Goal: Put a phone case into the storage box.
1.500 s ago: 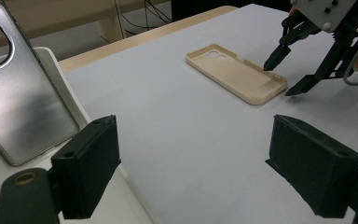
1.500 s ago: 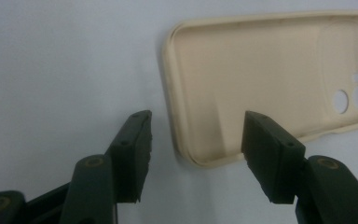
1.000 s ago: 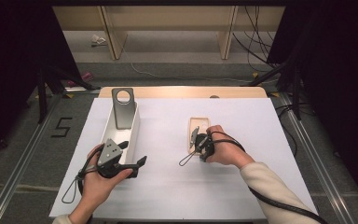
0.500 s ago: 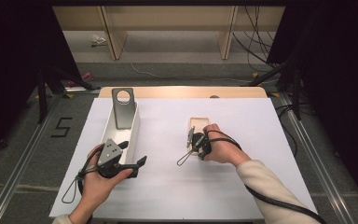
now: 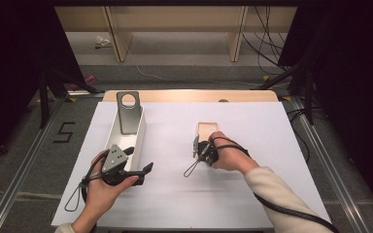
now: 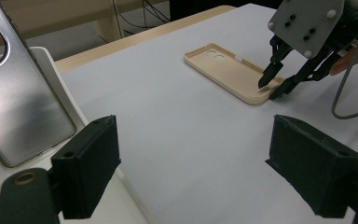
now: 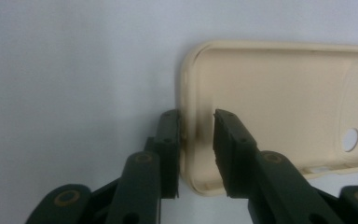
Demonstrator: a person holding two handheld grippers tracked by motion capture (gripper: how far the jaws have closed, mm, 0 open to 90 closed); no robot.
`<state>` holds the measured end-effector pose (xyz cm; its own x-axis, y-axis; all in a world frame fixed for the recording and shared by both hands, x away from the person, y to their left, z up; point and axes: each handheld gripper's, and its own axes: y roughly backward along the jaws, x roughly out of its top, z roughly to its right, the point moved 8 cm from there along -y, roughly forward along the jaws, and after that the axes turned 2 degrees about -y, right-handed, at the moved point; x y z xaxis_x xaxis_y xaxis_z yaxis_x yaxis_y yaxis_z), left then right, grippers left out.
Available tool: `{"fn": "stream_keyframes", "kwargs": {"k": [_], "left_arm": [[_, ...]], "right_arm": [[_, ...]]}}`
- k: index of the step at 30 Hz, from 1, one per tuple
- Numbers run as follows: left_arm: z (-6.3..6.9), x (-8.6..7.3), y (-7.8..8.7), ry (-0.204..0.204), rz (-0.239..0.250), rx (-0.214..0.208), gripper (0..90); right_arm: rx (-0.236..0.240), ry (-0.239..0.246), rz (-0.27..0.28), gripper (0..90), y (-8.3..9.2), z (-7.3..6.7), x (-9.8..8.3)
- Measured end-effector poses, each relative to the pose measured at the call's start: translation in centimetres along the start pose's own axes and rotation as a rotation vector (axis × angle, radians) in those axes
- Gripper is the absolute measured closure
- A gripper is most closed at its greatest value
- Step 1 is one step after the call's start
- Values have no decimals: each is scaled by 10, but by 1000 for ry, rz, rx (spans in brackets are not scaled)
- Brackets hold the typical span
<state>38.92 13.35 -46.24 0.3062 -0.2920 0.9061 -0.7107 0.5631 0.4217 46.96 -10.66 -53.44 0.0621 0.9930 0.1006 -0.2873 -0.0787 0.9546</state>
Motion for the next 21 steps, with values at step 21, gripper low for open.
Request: {"fn": "stream_keyframes", "kwargs": {"k": [21], "left_arm": [[1,0,0,-6,0,-4,155]], "right_arm": [[0,15,-30,846,0,-5,1]]}}
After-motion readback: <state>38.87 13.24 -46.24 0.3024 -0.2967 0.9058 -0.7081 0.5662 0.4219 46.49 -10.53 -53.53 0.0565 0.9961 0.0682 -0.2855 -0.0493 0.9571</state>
